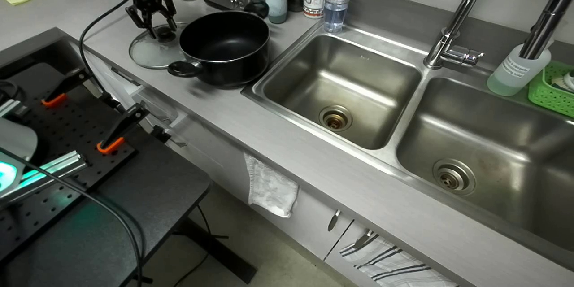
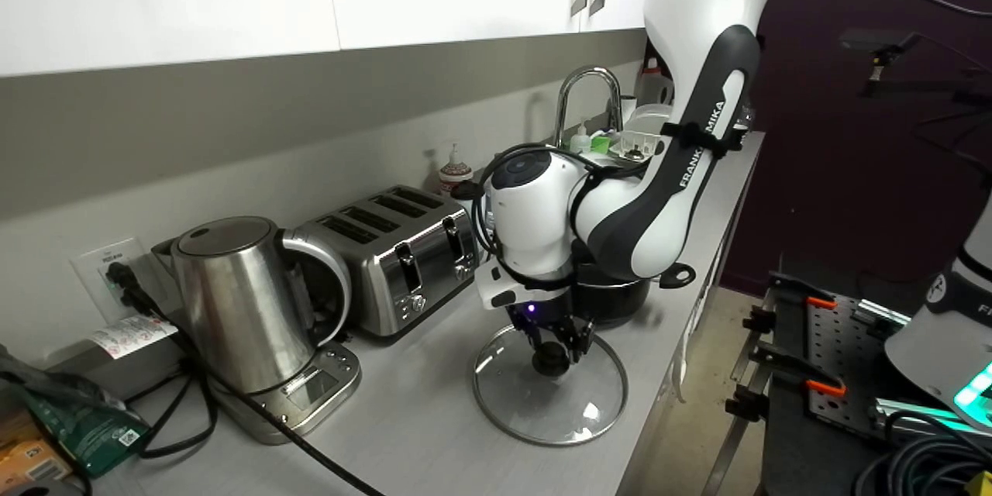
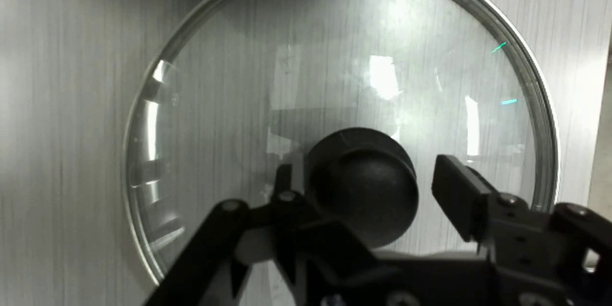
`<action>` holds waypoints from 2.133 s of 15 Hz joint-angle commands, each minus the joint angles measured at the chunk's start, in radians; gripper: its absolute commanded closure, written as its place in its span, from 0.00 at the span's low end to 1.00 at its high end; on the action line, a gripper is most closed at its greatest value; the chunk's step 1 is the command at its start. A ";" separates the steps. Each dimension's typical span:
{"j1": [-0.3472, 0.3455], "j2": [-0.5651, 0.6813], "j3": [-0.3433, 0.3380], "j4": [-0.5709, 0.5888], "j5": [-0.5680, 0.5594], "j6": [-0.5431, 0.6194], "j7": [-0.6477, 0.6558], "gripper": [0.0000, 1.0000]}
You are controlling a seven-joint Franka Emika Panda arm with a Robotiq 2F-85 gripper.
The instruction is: Place the lid on the pot
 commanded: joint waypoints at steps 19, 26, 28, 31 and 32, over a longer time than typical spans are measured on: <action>-0.014 -0.154 0.070 -0.107 0.020 0.094 -0.031 0.76; -0.002 -0.270 0.089 -0.166 0.075 0.092 0.006 0.76; 0.000 -0.303 0.091 -0.181 0.095 0.087 0.010 0.76; 0.002 -0.350 0.093 -0.201 0.133 0.078 0.015 0.76; 0.003 -0.365 0.093 -0.208 0.145 0.075 0.019 0.76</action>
